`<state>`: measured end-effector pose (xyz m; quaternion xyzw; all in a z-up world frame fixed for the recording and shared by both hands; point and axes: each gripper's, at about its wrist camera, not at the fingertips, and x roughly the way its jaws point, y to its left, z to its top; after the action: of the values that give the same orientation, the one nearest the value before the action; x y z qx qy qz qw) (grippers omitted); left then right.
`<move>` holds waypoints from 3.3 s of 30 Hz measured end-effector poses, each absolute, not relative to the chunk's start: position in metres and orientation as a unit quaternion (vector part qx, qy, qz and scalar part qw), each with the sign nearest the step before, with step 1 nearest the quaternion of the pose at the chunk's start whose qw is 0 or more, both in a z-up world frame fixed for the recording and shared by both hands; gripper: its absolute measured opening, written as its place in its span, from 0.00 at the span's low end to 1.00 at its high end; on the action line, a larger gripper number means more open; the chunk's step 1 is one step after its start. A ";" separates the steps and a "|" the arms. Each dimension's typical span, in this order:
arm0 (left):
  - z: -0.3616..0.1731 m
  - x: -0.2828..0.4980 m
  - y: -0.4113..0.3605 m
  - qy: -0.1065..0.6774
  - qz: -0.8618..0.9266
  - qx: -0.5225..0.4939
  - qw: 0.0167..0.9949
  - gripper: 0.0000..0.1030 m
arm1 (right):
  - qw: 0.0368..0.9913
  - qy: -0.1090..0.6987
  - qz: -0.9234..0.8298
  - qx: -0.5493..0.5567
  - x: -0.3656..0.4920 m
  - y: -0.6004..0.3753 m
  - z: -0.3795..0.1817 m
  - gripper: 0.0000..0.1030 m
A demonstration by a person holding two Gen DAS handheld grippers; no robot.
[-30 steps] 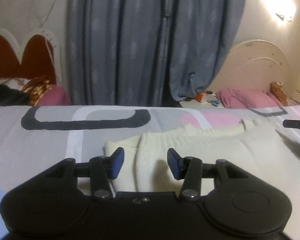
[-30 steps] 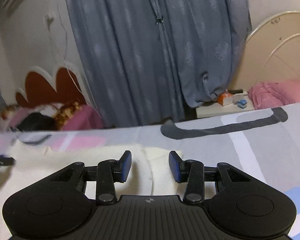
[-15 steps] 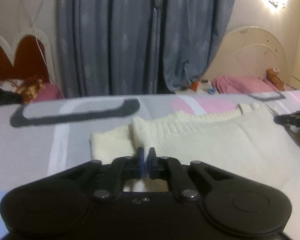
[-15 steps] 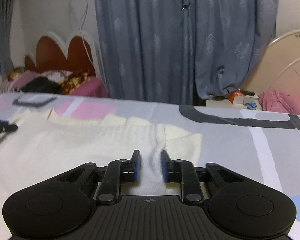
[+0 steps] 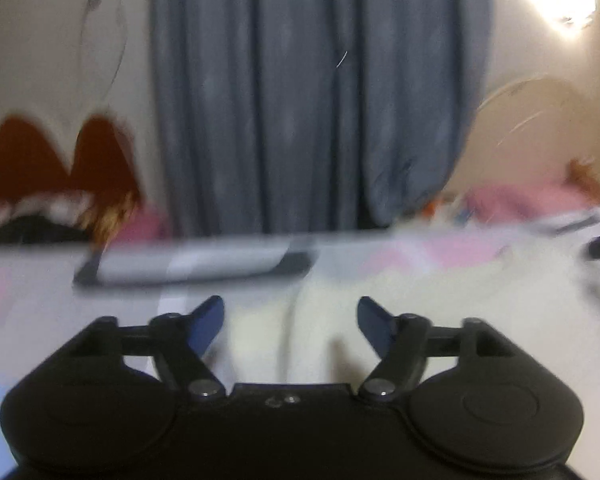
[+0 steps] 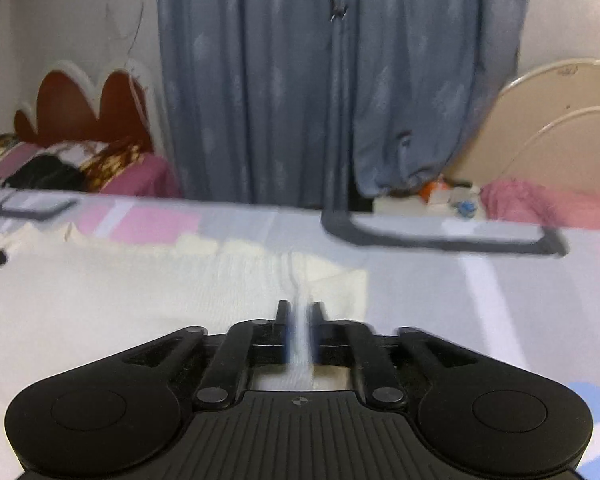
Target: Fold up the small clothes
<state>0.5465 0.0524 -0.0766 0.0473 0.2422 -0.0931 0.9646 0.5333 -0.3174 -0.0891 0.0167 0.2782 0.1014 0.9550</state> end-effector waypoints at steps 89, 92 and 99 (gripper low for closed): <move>-0.111 0.374 0.029 0.358 -0.062 0.020 0.932 0.85 | 0.933 0.355 0.058 -0.002 0.359 -0.271 -0.105 0.14; -0.103 0.370 0.051 0.366 0.017 -0.002 0.931 0.84 | 0.933 0.357 0.048 0.008 0.358 -0.275 -0.094 0.14; -0.115 0.350 0.098 0.361 -0.021 -0.349 0.864 0.53 | 0.945 0.313 0.062 0.072 0.352 -0.277 -0.064 0.14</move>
<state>0.3500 0.0978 -0.1154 -0.3492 0.3612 -0.0206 0.8644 0.3517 -0.2774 -0.0636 0.0721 0.3129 0.0617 0.9450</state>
